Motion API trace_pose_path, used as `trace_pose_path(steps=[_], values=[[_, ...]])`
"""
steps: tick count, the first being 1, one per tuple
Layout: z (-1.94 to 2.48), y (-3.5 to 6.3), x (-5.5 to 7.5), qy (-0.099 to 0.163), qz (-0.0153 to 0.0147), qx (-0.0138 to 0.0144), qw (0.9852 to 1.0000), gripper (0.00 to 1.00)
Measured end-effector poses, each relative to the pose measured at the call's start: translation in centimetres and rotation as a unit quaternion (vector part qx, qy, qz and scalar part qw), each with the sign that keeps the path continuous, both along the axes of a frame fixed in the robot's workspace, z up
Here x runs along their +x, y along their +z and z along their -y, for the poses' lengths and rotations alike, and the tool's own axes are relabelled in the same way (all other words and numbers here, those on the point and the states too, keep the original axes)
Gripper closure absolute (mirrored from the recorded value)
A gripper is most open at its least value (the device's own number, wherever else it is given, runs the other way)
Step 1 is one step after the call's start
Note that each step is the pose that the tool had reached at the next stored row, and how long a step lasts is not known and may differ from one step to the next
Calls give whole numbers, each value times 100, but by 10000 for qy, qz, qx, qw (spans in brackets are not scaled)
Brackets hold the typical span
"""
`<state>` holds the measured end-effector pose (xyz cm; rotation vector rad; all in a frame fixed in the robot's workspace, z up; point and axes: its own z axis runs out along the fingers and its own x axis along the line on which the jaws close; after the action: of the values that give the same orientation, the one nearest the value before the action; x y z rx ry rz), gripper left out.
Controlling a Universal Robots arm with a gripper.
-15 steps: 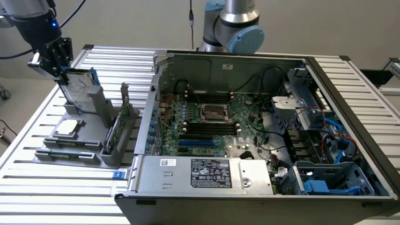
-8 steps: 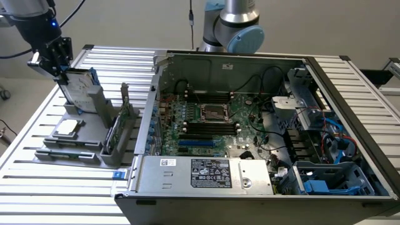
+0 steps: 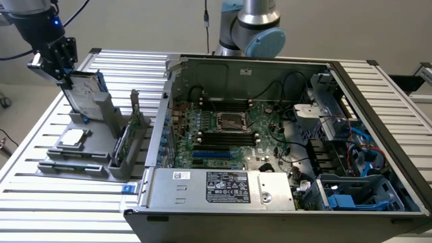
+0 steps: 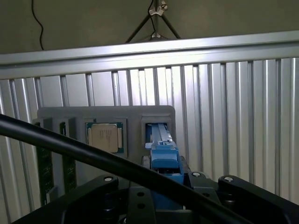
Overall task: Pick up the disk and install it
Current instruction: 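Pick up the disk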
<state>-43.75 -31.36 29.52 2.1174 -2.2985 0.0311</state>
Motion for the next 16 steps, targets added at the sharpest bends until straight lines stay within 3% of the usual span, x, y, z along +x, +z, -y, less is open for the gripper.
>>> trace_pose_path(steps=[16], values=[[1, 312, 4, 0, -1, -1, 10000, 67]])
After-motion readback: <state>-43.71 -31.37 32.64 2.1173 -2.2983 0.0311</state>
